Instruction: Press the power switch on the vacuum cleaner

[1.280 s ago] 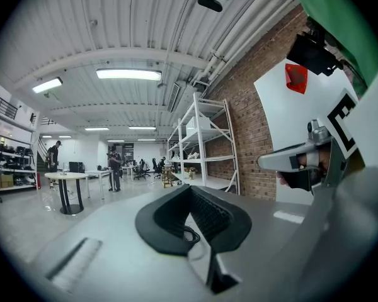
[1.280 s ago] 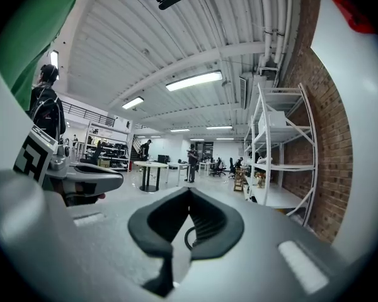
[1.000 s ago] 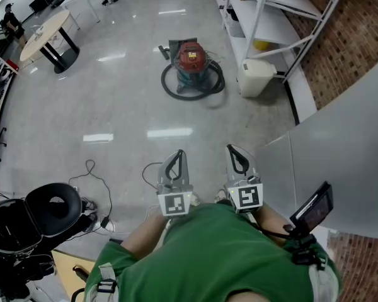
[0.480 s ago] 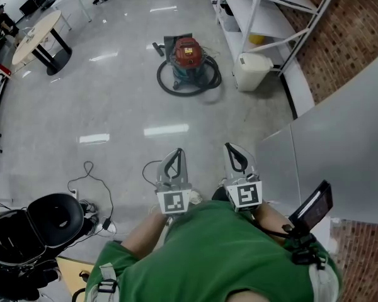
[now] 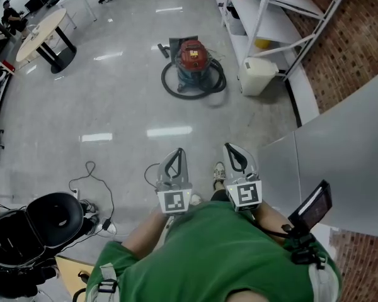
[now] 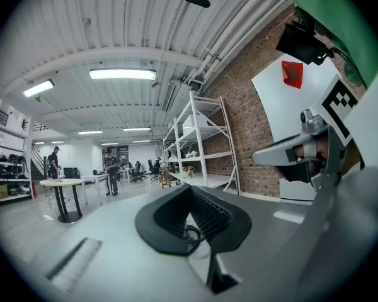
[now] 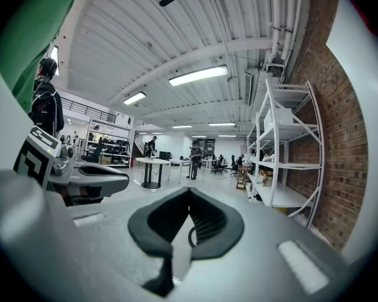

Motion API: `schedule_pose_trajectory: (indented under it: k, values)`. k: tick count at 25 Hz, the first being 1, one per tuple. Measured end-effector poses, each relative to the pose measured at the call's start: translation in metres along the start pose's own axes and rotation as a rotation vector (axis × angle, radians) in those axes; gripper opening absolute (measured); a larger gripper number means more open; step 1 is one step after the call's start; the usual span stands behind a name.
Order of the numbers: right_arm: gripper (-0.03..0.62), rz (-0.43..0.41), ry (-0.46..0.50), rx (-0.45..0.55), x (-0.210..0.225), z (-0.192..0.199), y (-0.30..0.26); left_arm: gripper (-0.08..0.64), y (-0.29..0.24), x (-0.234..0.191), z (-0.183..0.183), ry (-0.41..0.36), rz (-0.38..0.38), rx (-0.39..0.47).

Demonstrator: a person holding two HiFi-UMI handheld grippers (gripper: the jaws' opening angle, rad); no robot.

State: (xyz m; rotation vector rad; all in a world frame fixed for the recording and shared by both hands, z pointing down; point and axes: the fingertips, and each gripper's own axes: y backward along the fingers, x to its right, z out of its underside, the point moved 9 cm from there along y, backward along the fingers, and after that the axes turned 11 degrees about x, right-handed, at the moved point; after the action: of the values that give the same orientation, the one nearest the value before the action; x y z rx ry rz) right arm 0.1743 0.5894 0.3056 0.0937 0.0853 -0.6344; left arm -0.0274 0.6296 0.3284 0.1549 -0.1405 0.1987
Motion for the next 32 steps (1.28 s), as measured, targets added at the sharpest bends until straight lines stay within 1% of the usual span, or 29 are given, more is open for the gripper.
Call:
schedule_pose_trajectory:
  k: [6,11,18,21,28,32]
  values:
    - [0.003,-0.026,-0.013,0.009,0.021,0.004,-0.034,0.008,-0.035,-0.01,0.003,-0.009,-0.02,0.006]
    - [0.003,-0.035,-0.016,0.017,0.049,0.008,-0.061,0.008,-0.072,-0.011,0.007,-0.007,-0.028,-0.004]
    - [0.003,-0.034,-0.03,0.017,0.098,0.023,-0.096,0.008,-0.132,-0.004,0.016,-0.01,-0.031,-0.02]
    - [0.003,-0.053,-0.032,0.012,0.115,0.026,-0.109,0.008,-0.153,-0.001,0.018,-0.02,-0.044,-0.035]
    - [0.003,-0.092,-0.045,0.008,0.165,0.037,-0.141,0.008,-0.203,0.014,0.025,-0.007,-0.079,-0.061]
    - [0.005,-0.113,-0.044,0.002,0.181,0.04,-0.157,0.008,-0.222,0.016,0.027,-0.004,-0.1,-0.065]
